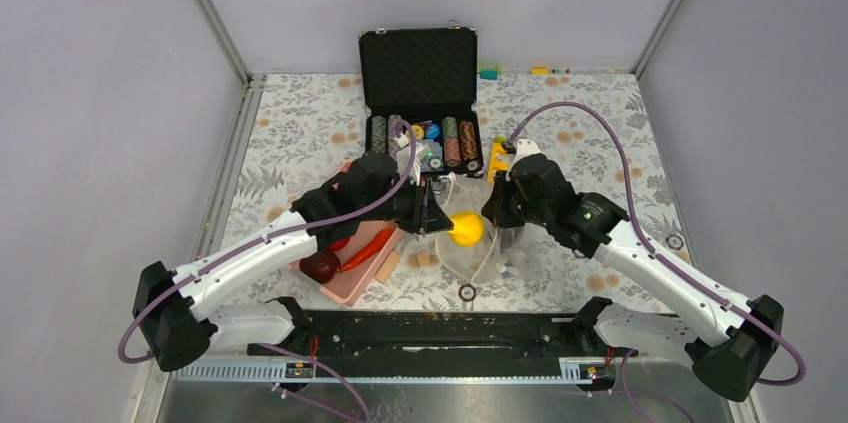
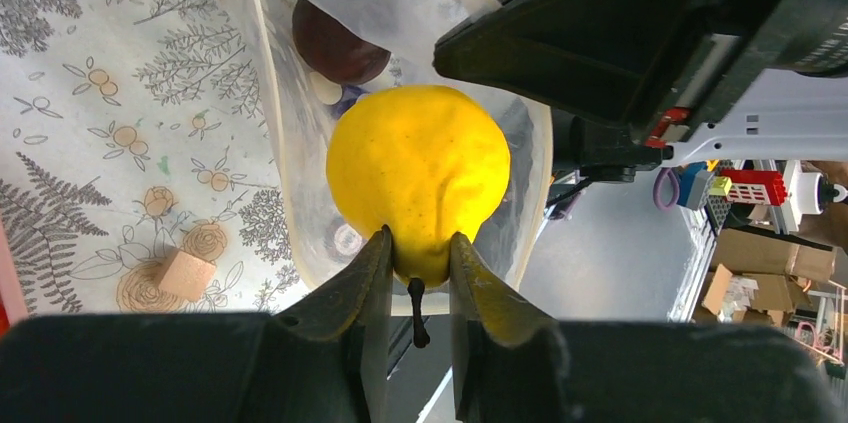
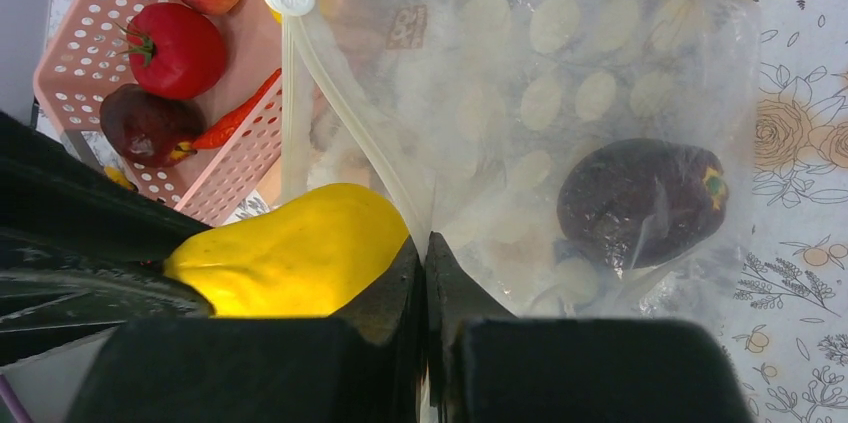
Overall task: Place the food in the zip-top bag and seal the zipper
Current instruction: Place the fake fruit in the zipper food storage bag.
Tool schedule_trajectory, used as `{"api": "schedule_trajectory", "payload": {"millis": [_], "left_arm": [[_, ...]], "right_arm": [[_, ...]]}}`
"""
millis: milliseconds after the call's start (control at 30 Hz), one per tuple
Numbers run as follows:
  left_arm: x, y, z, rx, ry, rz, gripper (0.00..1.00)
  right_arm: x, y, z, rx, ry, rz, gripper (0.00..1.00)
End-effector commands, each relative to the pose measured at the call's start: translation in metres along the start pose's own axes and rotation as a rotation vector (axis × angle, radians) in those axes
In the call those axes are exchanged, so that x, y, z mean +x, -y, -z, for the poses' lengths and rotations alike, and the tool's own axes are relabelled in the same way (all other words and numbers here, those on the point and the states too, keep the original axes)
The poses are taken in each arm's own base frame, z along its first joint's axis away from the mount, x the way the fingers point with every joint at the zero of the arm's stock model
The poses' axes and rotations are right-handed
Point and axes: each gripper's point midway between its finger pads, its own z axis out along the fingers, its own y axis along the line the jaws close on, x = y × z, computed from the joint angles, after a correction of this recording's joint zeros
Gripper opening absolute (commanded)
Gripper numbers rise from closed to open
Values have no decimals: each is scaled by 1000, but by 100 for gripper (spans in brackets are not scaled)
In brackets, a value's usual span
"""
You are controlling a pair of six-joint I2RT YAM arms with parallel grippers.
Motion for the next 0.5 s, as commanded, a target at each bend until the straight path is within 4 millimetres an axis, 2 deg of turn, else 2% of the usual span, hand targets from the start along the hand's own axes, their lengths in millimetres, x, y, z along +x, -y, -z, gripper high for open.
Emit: {"api": "schedule_trajectory", "payload": {"millis": [0,100,167,267,333,367,467], "left_arm": [[-18,21,-5,71,35,-20,26],[-16,22,-8,77,17,-12,46],[-14,23,-8,83,9,-11,62],[-13,24,-6,89,7,-7,79],[-13,24,-4,86,12,-7,94],[-13,23,-2,76,10,-7,98],[-14,16,6,19,28,-10,99]], "right_arm": [[-6,-10,4,-53,27,-8,0],[-5,-11,5,-59,26,-4,0],[-6,-11,5,-57,28,-6,0],[-5,-11,5,-60,26,-5,0],[-6,-11,5,-59,28,-3,0],[-6,-10,6,-58,31,-3,0],[-5,-9,5,-56,29,-1,0]]}}
